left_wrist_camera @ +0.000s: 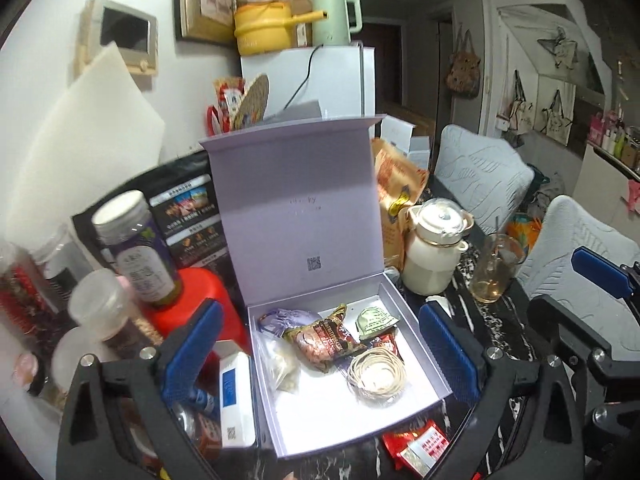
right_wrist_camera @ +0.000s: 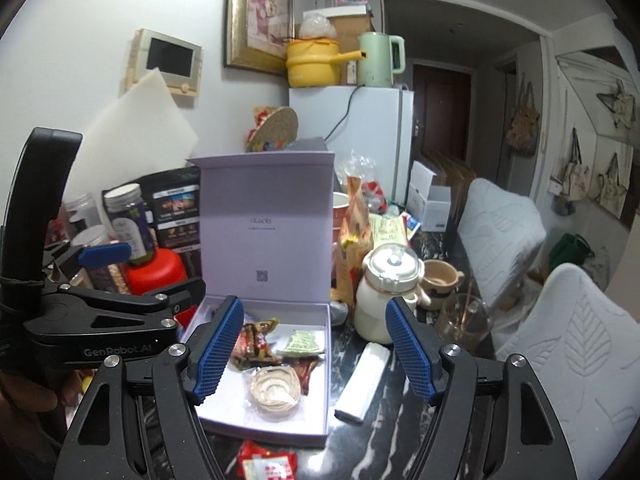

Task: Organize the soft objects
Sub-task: 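Withdraw both tools from the box toward the red-white packet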

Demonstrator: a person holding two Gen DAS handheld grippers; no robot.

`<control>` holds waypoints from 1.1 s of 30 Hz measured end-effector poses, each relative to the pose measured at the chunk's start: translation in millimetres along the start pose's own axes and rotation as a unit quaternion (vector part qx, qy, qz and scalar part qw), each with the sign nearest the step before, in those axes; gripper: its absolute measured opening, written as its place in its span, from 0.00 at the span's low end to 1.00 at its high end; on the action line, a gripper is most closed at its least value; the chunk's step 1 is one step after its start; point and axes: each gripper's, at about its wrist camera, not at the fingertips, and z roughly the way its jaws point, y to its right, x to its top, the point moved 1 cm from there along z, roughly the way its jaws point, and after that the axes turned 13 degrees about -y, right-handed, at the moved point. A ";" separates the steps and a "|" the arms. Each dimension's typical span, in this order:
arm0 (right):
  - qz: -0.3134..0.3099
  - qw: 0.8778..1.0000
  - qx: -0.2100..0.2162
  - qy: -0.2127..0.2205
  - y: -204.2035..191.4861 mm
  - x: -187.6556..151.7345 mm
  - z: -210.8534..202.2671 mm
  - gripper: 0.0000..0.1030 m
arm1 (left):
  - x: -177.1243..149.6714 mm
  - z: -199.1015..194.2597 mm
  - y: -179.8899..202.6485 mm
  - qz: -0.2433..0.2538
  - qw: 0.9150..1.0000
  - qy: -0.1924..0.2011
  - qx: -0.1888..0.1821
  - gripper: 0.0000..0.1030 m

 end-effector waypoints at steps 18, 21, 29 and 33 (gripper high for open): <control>0.011 0.999 -0.008 0.045 -14.0 -64.7 -89.9 0.77 | -79.6 -74.6 6.3 0.019 0.998 0.049 -0.046 0.97; 0.015 0.999 -0.007 0.043 -16.0 -76.6 -95.8 0.77 | -93.8 -78.5 8.5 0.017 0.997 0.051 -0.051 0.97; 0.015 0.999 -0.012 0.028 -22.3 -111.3 -100.1 0.77 | -124.9 -71.5 15.6 0.015 0.998 0.028 -0.057 0.97; 0.019 1.000 -0.011 0.021 -21.4 -127.8 -97.0 0.77 | -138.7 -62.4 20.6 0.016 0.998 0.020 -0.064 0.97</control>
